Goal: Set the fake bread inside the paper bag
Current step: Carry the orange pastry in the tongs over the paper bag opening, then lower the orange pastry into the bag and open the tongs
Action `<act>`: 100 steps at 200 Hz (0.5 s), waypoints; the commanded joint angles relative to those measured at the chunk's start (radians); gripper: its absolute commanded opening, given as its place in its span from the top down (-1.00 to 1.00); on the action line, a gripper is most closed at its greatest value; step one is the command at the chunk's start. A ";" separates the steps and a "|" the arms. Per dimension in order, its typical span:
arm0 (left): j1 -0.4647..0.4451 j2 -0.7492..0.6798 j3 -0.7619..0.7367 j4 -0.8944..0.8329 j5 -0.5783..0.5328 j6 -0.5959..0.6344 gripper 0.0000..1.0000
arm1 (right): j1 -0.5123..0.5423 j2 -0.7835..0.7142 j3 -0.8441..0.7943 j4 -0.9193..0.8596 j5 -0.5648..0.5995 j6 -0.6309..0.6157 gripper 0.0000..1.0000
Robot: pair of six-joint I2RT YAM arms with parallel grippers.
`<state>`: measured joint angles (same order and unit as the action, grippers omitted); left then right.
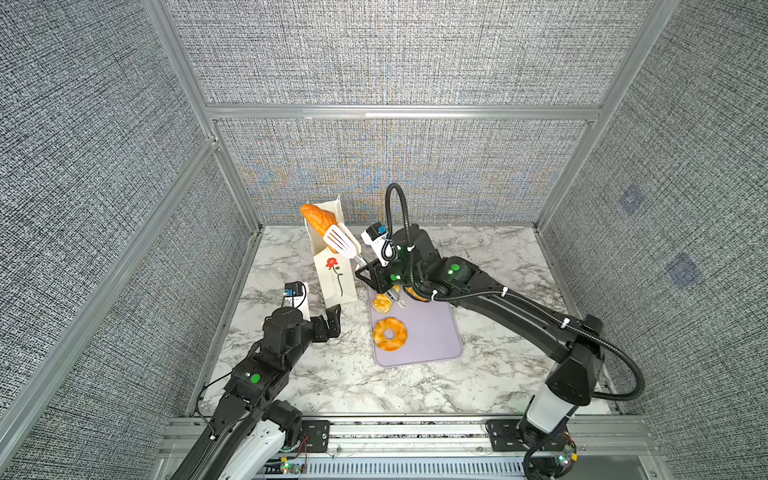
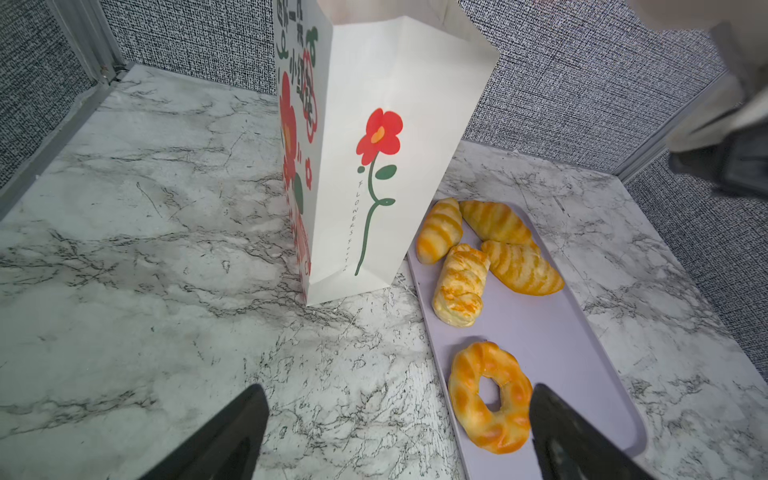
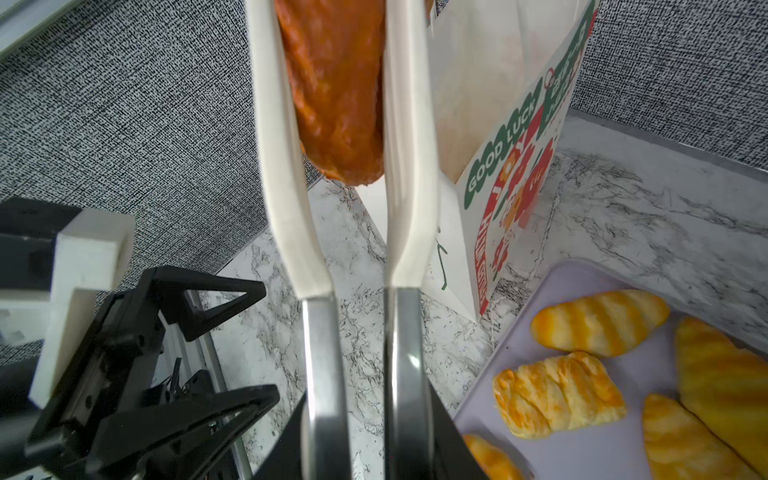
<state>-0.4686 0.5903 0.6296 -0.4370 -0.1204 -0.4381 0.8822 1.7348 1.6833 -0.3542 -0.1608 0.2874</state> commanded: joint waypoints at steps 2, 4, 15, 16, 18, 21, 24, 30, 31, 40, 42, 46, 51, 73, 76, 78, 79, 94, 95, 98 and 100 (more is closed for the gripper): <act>0.002 -0.007 0.002 -0.001 0.003 -0.001 -0.99 | -0.009 0.021 0.021 0.099 -0.024 0.046 0.37; 0.002 -0.008 0.002 0.000 0.002 -0.001 -0.99 | -0.011 0.024 0.022 0.102 -0.026 0.048 0.37; 0.002 -0.012 0.001 -0.002 0.001 -0.001 -0.99 | -0.012 0.034 0.027 0.117 -0.034 0.059 0.37; 0.002 -0.012 0.000 -0.003 0.001 -0.001 -0.99 | -0.012 0.036 0.028 0.117 -0.035 0.059 0.37; 0.002 -0.012 -0.001 -0.003 0.001 -0.001 -0.99 | -0.013 0.036 0.029 0.118 -0.035 0.060 0.37; 0.002 -0.013 0.000 -0.003 0.001 -0.001 -0.99 | -0.014 0.038 0.031 0.121 -0.037 0.063 0.37; 0.002 -0.013 0.001 -0.003 0.001 -0.001 -0.99 | -0.015 0.041 0.032 0.125 -0.037 0.067 0.37; 0.002 -0.015 -0.001 -0.005 0.001 -0.001 -0.99 | -0.017 0.048 0.036 0.128 -0.038 0.071 0.37; 0.002 -0.014 -0.002 -0.006 0.001 -0.001 -0.99 | -0.018 0.048 0.037 0.129 -0.038 0.072 0.37; 0.002 -0.015 -0.001 -0.005 0.002 -0.001 -0.99 | -0.021 0.057 0.040 0.137 -0.044 0.079 0.37; 0.002 -0.015 -0.001 -0.005 0.002 -0.003 -0.99 | -0.020 0.059 0.041 0.138 -0.045 0.079 0.36; 0.002 -0.015 -0.002 -0.005 0.002 -0.004 -0.99 | -0.020 0.063 0.044 0.139 -0.048 0.081 0.37; 0.002 -0.014 -0.004 -0.004 0.002 -0.002 -0.99 | -0.020 0.069 0.050 0.140 -0.052 0.081 0.37; 0.002 -0.016 -0.008 -0.003 0.004 -0.003 -0.99 | -0.020 0.090 0.068 0.136 -0.059 0.085 0.36; 0.002 -0.015 -0.007 -0.005 0.004 -0.002 -0.99 | -0.020 0.090 0.070 0.135 -0.057 0.085 0.36; 0.002 -0.016 -0.007 -0.005 0.004 -0.003 -0.99 | -0.021 0.091 0.071 0.135 -0.057 0.085 0.36; 0.002 -0.016 -0.007 -0.005 0.004 -0.003 -0.99 | -0.020 0.092 0.071 0.135 -0.056 0.085 0.36; 0.002 -0.018 -0.006 -0.009 0.005 -0.004 -0.99 | -0.022 0.101 0.078 0.130 -0.051 0.089 0.36; 0.002 -0.017 -0.006 -0.009 0.005 -0.005 -0.99 | -0.022 0.101 0.078 0.130 -0.050 0.089 0.36; 0.003 -0.018 -0.006 -0.009 0.006 -0.005 -0.99 | -0.022 0.103 0.079 0.129 -0.049 0.088 0.35; 0.002 -0.019 -0.006 -0.009 0.007 -0.005 -0.99 | -0.022 0.104 0.080 0.128 -0.048 0.088 0.35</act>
<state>-0.4683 0.5735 0.6239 -0.4431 -0.1204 -0.4381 0.8627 1.8332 1.7466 -0.2810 -0.2028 0.3634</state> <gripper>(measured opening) 0.995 0.322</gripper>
